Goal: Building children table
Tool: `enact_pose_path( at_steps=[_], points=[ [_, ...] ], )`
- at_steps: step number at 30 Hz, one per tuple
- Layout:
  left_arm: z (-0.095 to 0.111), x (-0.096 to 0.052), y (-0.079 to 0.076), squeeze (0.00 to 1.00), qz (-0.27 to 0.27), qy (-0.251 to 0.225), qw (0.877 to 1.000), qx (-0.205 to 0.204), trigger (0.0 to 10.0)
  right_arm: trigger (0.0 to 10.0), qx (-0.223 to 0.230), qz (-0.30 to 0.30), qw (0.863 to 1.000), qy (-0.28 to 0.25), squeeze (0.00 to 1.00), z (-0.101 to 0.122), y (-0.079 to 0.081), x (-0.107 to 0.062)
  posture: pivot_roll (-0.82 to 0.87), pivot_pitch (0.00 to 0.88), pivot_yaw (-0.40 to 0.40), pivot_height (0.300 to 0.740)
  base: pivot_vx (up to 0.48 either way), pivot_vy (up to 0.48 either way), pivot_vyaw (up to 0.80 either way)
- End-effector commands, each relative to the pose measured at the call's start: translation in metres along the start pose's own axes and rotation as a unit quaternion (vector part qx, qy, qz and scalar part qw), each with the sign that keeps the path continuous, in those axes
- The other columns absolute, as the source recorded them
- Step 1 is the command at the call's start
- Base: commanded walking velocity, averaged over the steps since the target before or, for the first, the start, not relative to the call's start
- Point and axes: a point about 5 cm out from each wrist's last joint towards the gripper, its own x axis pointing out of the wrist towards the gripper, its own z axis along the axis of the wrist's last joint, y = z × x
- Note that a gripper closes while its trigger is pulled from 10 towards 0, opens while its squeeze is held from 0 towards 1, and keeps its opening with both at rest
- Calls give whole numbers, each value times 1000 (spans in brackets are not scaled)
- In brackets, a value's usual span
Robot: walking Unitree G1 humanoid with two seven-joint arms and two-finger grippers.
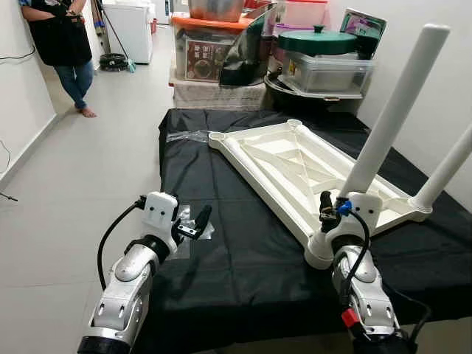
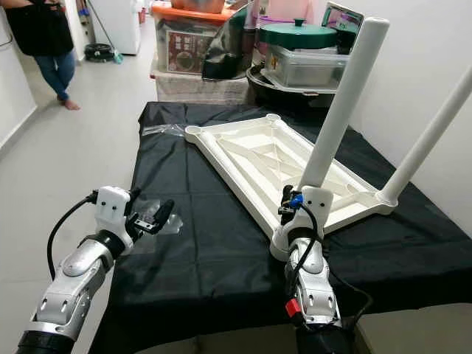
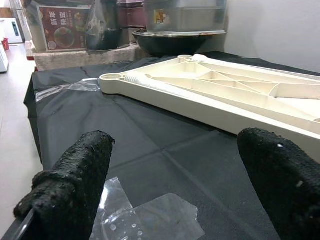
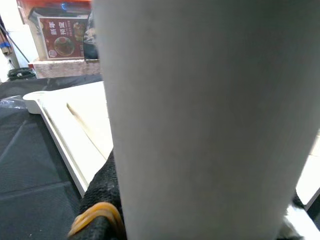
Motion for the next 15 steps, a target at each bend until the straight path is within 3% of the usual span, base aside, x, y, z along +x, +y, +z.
enact_pose_path(
  at_steps=[1, 15],
  points=[
    [-3, 1, 0, 0, -3, 3, 1000, 2, 10000, 10000, -2, -18, 997, 78, 0, -30, -9, -6, 44, 0, -86, 740, 0, 0, 0],
    [-3, 3, 0, 0, -10, 3, 1000, 6, 10000, 10000, 17, -20, 997, 68, 0, -26, -10, -8, 39, 0, -76, 740, 0, 0, 0]
  ],
)
